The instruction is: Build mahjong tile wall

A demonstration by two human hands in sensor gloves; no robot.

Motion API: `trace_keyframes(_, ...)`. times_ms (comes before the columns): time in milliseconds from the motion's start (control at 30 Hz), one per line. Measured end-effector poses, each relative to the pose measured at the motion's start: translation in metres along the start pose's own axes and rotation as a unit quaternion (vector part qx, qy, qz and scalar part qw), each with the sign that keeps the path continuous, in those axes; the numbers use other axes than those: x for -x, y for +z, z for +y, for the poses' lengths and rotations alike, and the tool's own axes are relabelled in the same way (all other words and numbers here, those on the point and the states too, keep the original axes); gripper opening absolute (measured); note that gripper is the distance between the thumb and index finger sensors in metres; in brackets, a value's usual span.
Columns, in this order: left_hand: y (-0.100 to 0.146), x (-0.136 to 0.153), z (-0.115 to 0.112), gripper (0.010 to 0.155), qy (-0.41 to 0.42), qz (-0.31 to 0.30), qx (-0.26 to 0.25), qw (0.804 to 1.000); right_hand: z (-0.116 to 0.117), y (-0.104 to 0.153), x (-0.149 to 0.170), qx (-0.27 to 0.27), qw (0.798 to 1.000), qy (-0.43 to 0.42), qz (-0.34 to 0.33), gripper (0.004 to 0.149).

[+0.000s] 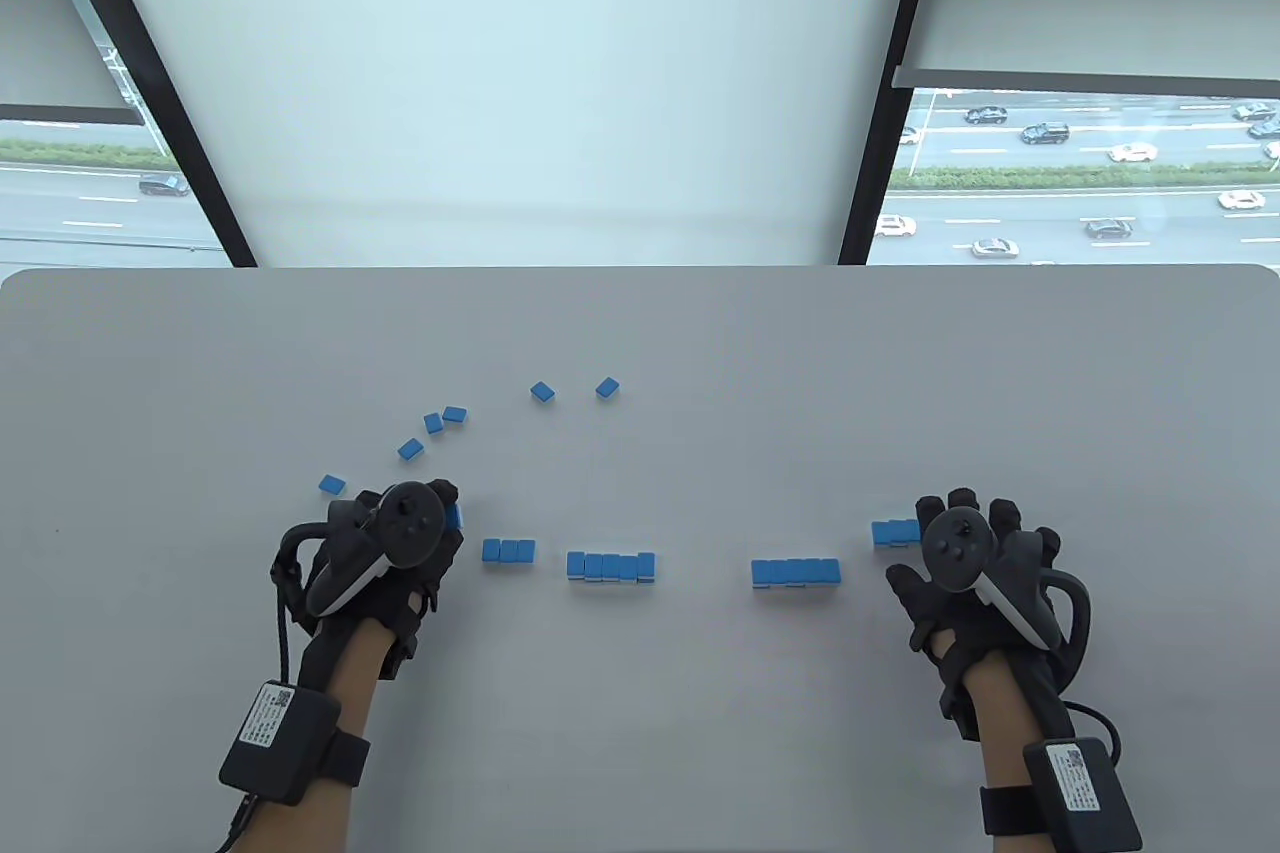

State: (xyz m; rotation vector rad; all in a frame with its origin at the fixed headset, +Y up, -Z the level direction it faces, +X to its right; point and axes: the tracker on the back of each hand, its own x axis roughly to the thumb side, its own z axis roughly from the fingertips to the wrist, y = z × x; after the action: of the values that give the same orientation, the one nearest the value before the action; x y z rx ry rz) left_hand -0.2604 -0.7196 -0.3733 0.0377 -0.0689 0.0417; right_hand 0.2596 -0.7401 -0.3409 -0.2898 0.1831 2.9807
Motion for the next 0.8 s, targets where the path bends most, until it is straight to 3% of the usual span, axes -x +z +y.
trace_keyframes(367, -0.01, -0.012, -0.032, 0.056, -0.033, -0.022, 0.077, 0.996, 0.001, 0.0, 0.0, -0.003, 1.0, 0.009, 0.005, 0.078)
trace_keyframes(800, -0.009, -0.013, -0.033, 0.056, -0.036, -0.018, 0.087, 0.995, 0.001, 0.0, 0.0, -0.001, 1.0, 0.009, 0.006, 0.078)
